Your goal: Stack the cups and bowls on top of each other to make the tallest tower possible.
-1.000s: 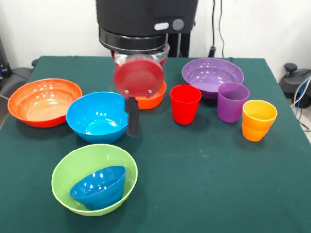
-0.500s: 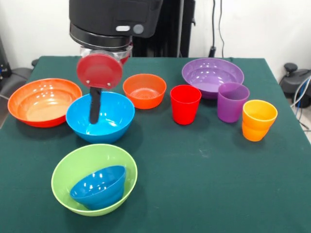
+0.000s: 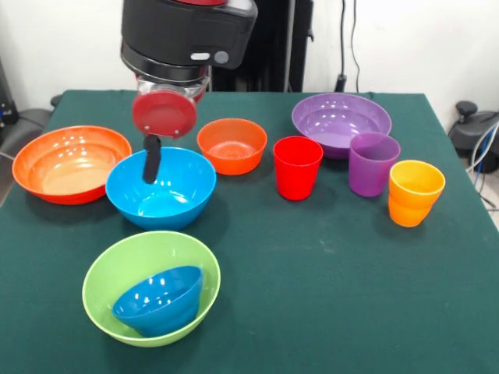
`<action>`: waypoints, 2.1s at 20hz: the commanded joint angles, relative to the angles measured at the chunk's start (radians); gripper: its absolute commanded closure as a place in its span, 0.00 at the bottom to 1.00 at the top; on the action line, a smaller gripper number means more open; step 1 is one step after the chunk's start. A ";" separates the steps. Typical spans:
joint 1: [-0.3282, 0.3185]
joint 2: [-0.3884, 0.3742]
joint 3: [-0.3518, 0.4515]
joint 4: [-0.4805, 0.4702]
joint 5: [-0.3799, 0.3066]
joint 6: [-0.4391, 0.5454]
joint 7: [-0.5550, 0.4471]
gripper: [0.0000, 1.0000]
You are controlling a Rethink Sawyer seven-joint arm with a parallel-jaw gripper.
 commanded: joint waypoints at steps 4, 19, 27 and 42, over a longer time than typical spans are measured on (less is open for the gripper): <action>0.068 -0.034 0.257 0.100 -0.175 -0.042 -0.039 0.00; 0.088 -0.044 0.384 0.201 -0.258 -0.280 0.001 0.00; 0.083 -0.027 0.412 0.180 -0.325 -0.300 0.013 0.00; 0.042 -0.044 0.524 0.187 -0.441 -0.413 -0.032 0.00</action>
